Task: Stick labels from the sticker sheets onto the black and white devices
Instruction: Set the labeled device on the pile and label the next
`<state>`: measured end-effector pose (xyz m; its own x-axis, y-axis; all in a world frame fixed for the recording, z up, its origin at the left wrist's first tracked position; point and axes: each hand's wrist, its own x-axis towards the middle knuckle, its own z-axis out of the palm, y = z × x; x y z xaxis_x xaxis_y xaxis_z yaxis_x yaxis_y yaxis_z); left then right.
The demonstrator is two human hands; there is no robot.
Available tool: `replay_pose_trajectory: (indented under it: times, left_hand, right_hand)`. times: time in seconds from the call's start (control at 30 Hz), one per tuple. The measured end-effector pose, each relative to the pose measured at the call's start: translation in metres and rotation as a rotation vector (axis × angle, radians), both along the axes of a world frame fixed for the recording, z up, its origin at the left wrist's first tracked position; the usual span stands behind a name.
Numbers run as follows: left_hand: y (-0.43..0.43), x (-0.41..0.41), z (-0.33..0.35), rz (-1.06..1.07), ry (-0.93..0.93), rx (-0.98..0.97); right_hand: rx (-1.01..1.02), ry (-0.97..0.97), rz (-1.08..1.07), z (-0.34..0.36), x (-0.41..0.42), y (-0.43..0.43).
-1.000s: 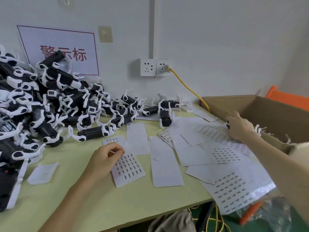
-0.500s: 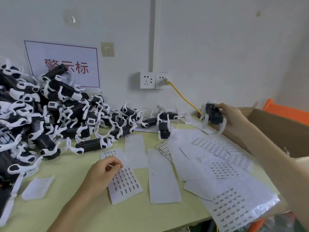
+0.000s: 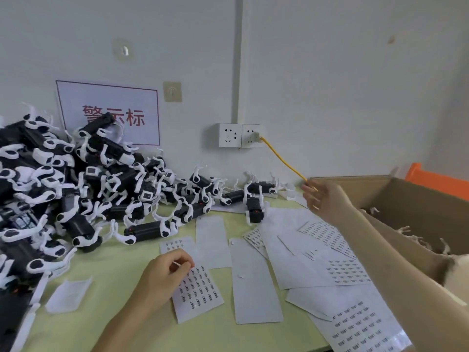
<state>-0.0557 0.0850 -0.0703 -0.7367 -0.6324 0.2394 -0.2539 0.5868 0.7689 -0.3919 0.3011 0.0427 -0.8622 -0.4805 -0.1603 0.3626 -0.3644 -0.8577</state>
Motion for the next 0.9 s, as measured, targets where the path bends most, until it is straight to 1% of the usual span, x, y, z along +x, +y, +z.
replay_pose_trajectory:
  times: [0.07,0.13,0.2,0.27,0.3,0.4,0.5,0.53,0.7,0.73,0.83,0.87,0.9]
  left_hand:
    - [0.001,0.000,0.000,-0.007,-0.003,-0.014]
    - [0.001,0.000,0.000,-0.009,-0.001,-0.022]
    - [0.000,0.000,0.000,-0.015,-0.004,-0.026]
    - [0.002,0.000,0.001,-0.012,-0.005,-0.014]
    - [0.003,0.000,0.002,-0.008,-0.005,-0.011]
    - [0.006,0.001,0.004,-0.008,0.003,-0.025]
    - [0.008,0.002,0.005,-0.011,0.030,-0.064]
    - [0.009,0.003,0.005,-0.003,0.030,-0.085]
    - [0.004,0.004,0.023,0.018,-0.066,-0.146]
    - [-0.004,0.006,0.032,0.059,-0.087,-0.201]
    - [-0.041,0.024,0.066,0.276,-0.118,-0.516]
    - [-0.058,0.035,0.078,0.366,-0.160,-0.605]
    - [-0.075,0.047,0.090,0.464,-0.240,-0.670]
  right_hand:
    - [0.081,0.051,0.085,-0.010,0.022,-0.024]
    - [0.112,0.105,0.184,-0.016,0.054,-0.050]
    - [0.137,0.211,0.308,-0.020,0.091,-0.073]
    - [0.231,0.392,0.384,-0.030,0.126,-0.096]
    - [0.285,0.491,0.389,-0.039,0.143,-0.106]
    - [0.427,0.803,0.323,-0.075,0.185,-0.134]
    - [0.581,1.083,0.395,-0.101,0.201,-0.149]
    - [0.615,1.142,0.415,-0.104,0.199,-0.151]
    - [0.596,1.191,0.397,-0.108,0.194,-0.150]
    - [0.596,1.207,0.404,-0.108,0.194,-0.151]
    - [0.606,1.231,0.432,-0.109,0.195,-0.151]
    - [0.605,1.227,0.439,-0.108,0.194,-0.151]
    - [0.607,1.221,0.441,-0.108,0.194,-0.151]
